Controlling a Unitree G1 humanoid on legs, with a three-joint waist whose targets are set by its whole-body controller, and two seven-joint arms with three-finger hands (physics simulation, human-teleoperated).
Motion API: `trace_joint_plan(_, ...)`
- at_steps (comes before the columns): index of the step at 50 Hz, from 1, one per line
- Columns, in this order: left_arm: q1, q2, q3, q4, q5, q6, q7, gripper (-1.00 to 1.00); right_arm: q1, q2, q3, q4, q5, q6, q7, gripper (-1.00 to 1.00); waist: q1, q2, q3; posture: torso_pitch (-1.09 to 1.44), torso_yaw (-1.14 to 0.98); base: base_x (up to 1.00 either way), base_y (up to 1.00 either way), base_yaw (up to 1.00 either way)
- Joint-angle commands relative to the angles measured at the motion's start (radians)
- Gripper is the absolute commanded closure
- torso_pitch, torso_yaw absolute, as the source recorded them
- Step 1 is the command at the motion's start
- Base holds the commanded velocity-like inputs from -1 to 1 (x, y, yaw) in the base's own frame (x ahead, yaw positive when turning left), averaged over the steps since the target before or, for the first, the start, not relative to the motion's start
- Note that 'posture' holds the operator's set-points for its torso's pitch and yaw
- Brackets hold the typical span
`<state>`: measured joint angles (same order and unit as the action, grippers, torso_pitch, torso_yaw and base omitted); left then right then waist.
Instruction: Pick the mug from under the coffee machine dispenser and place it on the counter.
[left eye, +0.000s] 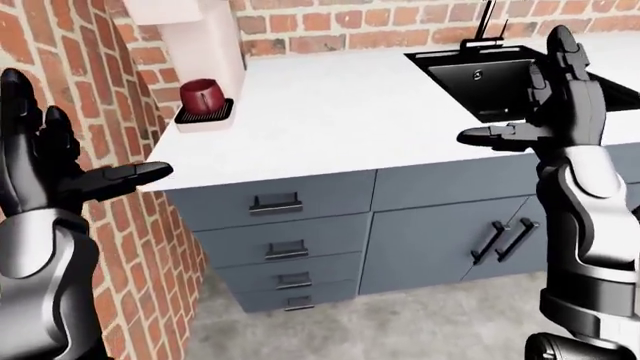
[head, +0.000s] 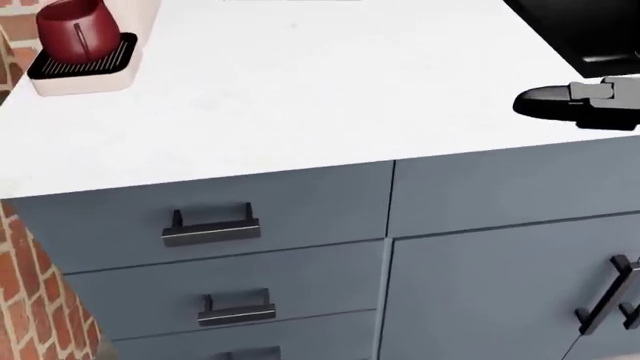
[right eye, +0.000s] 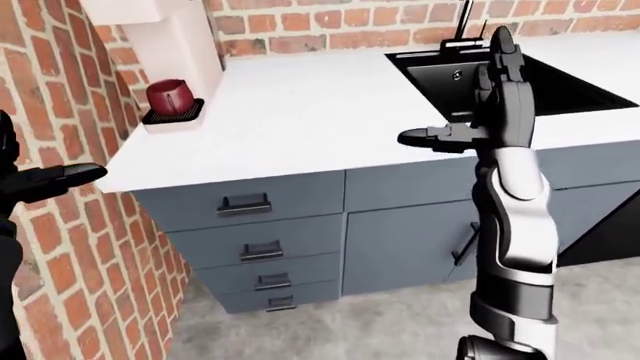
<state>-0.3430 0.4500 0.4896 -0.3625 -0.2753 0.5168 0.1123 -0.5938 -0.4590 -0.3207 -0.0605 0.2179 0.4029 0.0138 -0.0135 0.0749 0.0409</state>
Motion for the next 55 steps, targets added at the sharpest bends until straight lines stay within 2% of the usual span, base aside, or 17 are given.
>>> trace_joint_plan(1, -0.016, 0.016, 0.012, -0.016, 0.004, -0.028, 0.002, -1.00, -0.024, -0.009, -0.004, -0.031, 0.003, -0.025, 0.001, -1.00, 0.000, 0.027, -0.030, 0.00, 0.00, 0.16, 0.00, 0.00)
trace_joint_plan(2, -0.016, 0.016, 0.011, -0.015, 0.004, -0.030, 0.002, -1.00, -0.024, -0.010, -0.004, -0.031, 0.003, -0.025, 0.001, -1.00, 0.011, -0.011, -0.023, 0.00, 0.00, 0.16, 0.00, 0.00)
trace_joint_plan(4, -0.015, 0.015, 0.011, -0.008, 0.004, -0.036, 0.001, -1.00, -0.025, -0.010, -0.004, -0.033, 0.004, -0.023, 0.001, -1.00, 0.012, 0.002, -0.019, 0.00, 0.00, 0.16, 0.00, 0.00)
trace_joint_plan(10, -0.016, 0.019, 0.013, -0.010, 0.002, -0.034, 0.003, -1.00, -0.026, -0.012, -0.004, -0.035, 0.004, -0.019, 0.000, -1.00, 0.021, -0.055, -0.016, 0.00, 0.00, 0.16, 0.00, 0.00)
trace_joint_plan(12, -0.018, 0.020, 0.013, -0.011, 0.001, -0.032, 0.004, -1.00, -0.027, -0.012, -0.004, -0.036, 0.004, -0.018, -0.001, -1.00, 0.025, -0.087, -0.017, 0.00, 0.00, 0.16, 0.00, 0.00)
trace_joint_plan(14, -0.018, 0.020, 0.013, -0.010, 0.001, -0.032, 0.004, -1.00, -0.027, -0.012, -0.004, -0.037, 0.005, -0.016, -0.001, -1.00, 0.025, -0.150, -0.033, 0.00, 0.00, 0.16, 0.00, 0.00)
trace_joint_plan(15, -0.018, 0.020, 0.012, -0.011, 0.001, -0.031, 0.005, -1.00, -0.027, -0.012, -0.004, -0.038, 0.005, -0.016, -0.001, -1.00, 0.015, -0.106, -0.023, 0.00, 0.00, 0.16, 0.00, 0.00)
trace_joint_plan(17, -0.018, 0.020, 0.012, -0.020, 0.000, -0.022, 0.008, -1.00, -0.027, -0.012, -0.003, -0.042, 0.006, -0.012, 0.000, -1.00, 0.014, -0.120, -0.020, 0.00, 0.00, 0.16, 0.00, 0.00)
trace_joint_plan(23, -0.020, 0.022, 0.014, -0.038, -0.002, -0.002, 0.014, -1.00, -0.027, -0.012, -0.003, -0.042, 0.004, -0.012, 0.001, -1.00, 0.008, -0.065, -0.009, 0.00, 0.00, 0.16, 0.00, 0.00)
trace_joint_plan(25, -0.019, 0.021, 0.015, -0.038, -0.002, -0.003, 0.013, -1.00, -0.026, -0.012, -0.003, -0.043, 0.003, -0.011, 0.001, -1.00, 0.003, -0.029, -0.010, 0.00, 0.00, 0.16, 0.00, 0.00)
trace_joint_plan(27, -0.019, 0.022, 0.017, -0.037, -0.003, -0.003, 0.012, -1.00, -0.027, -0.011, -0.002, -0.041, 0.002, -0.011, 0.001, -1.00, 0.002, 0.039, -0.033, 0.00, 0.00, 0.16, 0.00, 0.00)
trace_joint_plan(28, -0.019, 0.022, 0.017, -0.035, -0.003, -0.005, 0.012, -1.00, -0.026, -0.011, -0.002, -0.041, 0.001, -0.011, 0.001, -1.00, 0.012, -0.011, -0.019, 0.00, 0.00, 0.16, 0.01, 0.00)
trace_joint_plan(29, -0.019, 0.022, 0.016, -0.032, -0.002, -0.009, 0.011, -1.00, -0.027, -0.011, -0.001, -0.040, 0.000, -0.011, 0.001, -1.00, 0.007, 0.009, -0.019, 0.00, 0.00, 0.16, 0.00, 0.00)
trace_joint_plan(33, -0.018, 0.022, 0.017, -0.026, -0.002, -0.014, 0.009, -1.00, -0.027, -0.008, 0.000, -0.042, 0.002, -0.005, -0.001, -1.00, 0.014, -0.022, -0.009, 0.00, 0.00, 0.09, 0.01, 0.00)
trace_joint_plan(37, -0.017, 0.023, 0.017, -0.018, -0.002, -0.023, 0.006, -1.00, -0.026, -0.008, -0.001, -0.043, 0.001, -0.004, 0.001, -1.00, 0.028, -0.097, -0.001, 0.00, 0.00, 0.01, 0.01, 0.00)
trace_joint_plan(45, -0.015, 0.024, 0.018, -0.011, -0.002, -0.031, 0.004, -1.00, -0.023, -0.008, -0.002, -0.045, -0.001, -0.005, 0.003, -1.00, 0.021, -0.071, -0.040, 0.00, 0.00, 0.02, 0.01, 0.00)
trace_joint_plan(55, -0.018, 0.025, 0.017, -0.011, -0.003, -0.030, 0.006, -1.00, -0.029, -0.013, -0.004, -0.043, -0.001, -0.003, 0.002, -1.00, 0.011, -0.050, -0.022, 0.00, 0.00, 0.13, 0.01, 0.00)
